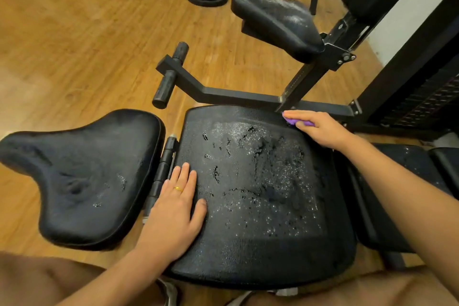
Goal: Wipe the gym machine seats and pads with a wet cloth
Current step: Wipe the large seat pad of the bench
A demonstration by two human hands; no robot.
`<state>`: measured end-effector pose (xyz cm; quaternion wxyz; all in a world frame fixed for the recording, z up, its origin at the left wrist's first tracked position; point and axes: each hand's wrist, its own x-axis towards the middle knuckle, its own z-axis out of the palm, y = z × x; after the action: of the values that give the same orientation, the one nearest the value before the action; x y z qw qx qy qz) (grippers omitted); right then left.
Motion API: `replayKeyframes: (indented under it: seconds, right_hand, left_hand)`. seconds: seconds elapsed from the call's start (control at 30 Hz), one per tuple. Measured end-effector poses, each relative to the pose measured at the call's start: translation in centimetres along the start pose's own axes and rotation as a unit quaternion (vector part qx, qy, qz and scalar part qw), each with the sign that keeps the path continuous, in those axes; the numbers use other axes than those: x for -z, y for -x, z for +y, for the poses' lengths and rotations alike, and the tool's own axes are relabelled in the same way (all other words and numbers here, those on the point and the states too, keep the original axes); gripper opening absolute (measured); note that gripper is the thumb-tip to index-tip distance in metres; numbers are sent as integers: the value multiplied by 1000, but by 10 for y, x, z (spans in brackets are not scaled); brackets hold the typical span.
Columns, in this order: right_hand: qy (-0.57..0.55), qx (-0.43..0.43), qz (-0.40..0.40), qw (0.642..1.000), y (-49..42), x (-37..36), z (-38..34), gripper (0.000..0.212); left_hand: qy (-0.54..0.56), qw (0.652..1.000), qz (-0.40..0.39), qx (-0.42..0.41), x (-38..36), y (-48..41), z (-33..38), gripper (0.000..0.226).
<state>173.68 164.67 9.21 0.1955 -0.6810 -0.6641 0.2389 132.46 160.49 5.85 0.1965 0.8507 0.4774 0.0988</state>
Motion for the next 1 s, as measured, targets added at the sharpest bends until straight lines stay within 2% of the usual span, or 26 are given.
replayKeyframes:
  seconds: [0.27, 0.53, 0.7, 0.87, 1.0]
  right_hand:
    - [0, 31, -12, 999, -36, -23, -43, 41]
    - [17, -3, -3, 1000, 12, 6, -6, 43]
    - [27, -17, -13, 999, -4, 2, -16, 41]
    - [33, 57, -33, 997, -60, -32, -69, 40]
    - [62, 125, -89, 986, -113, -65, -121, 42]
  left_hand:
    - [-8, 1000, -4, 2, 2, 0, 0, 83]
    - [-18, 1000, -7, -3, 4, 0, 3, 84]
    - [-18, 1000, -3, -2, 3, 0, 5, 81]
    - [-10, 1000, -7, -8, 2, -1, 7, 80]
    - [-12, 1000, -14, -9, 6, -2, 8, 81]
